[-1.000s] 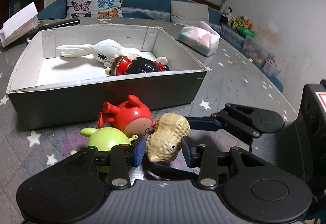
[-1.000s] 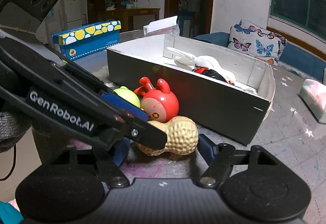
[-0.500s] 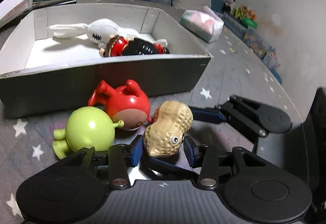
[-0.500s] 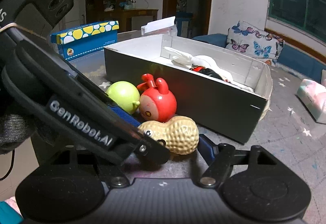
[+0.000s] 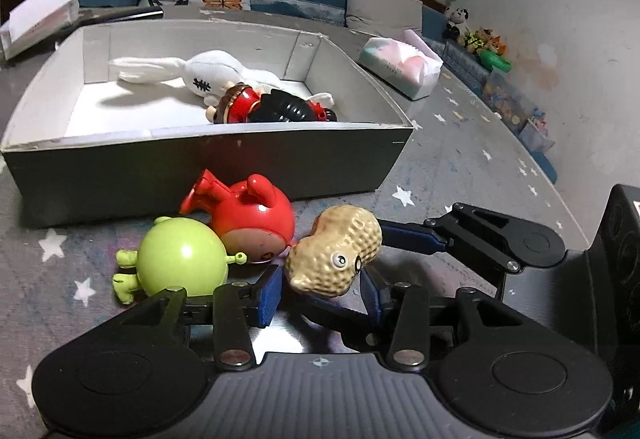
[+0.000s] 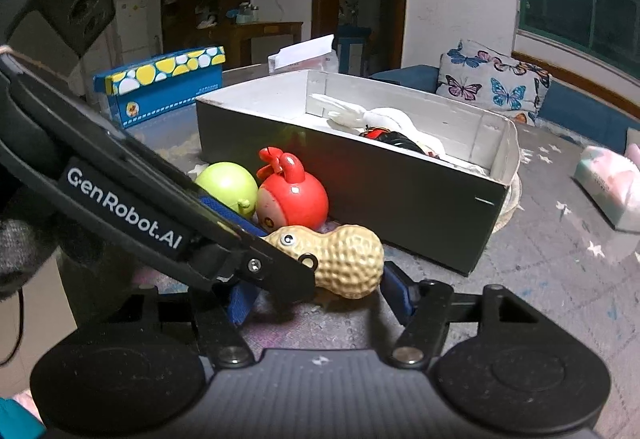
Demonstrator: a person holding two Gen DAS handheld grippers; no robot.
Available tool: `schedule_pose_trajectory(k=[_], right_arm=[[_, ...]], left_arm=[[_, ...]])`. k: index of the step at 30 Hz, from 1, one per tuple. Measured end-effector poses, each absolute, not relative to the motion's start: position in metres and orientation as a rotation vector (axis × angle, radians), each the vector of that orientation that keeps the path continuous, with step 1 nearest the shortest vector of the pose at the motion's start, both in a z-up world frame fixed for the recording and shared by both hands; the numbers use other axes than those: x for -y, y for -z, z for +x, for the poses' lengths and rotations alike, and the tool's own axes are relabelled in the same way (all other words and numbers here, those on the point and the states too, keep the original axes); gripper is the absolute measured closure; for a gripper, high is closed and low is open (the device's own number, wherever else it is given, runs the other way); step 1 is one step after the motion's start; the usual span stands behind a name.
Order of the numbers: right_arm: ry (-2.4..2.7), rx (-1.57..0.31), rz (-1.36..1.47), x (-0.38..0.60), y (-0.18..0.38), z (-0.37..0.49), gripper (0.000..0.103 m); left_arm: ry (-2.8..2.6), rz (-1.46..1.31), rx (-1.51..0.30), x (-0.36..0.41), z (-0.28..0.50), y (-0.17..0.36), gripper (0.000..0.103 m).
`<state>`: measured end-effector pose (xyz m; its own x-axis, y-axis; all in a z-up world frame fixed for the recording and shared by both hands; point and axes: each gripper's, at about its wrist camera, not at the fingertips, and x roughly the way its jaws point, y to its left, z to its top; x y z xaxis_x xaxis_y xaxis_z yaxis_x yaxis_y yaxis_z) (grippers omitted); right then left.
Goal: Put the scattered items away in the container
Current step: 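Close the left gripper on the peanut figure while the right gripper holds its other side, then lift the peanut figure with both grippers and lower it into the box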
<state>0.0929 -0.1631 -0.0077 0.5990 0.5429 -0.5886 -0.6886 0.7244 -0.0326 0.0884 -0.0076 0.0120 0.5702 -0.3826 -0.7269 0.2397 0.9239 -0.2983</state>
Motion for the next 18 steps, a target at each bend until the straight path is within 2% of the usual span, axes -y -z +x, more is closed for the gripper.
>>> schedule_pose_trajectory(k=[4, 15, 18], right_arm=[[-0.726, -0.586, -0.267, 0.163, 0.008, 0.091, 0.028], [-0.707, -0.586, -0.242, 0.165, 0.009, 0.088, 0.03], [-0.708, -0.585, -0.231, 0.166, 0.009, 0.088, 0.034]], left_arm=[[0.384, -0.106, -0.863, 0.015, 0.08, -0.017, 0.058], [0.386, -0.085, -0.856, 0.017, 0.085, -0.018, 0.058], [0.386, -0.113, -0.872, 0.015, 0.088, -0.014, 0.058]])
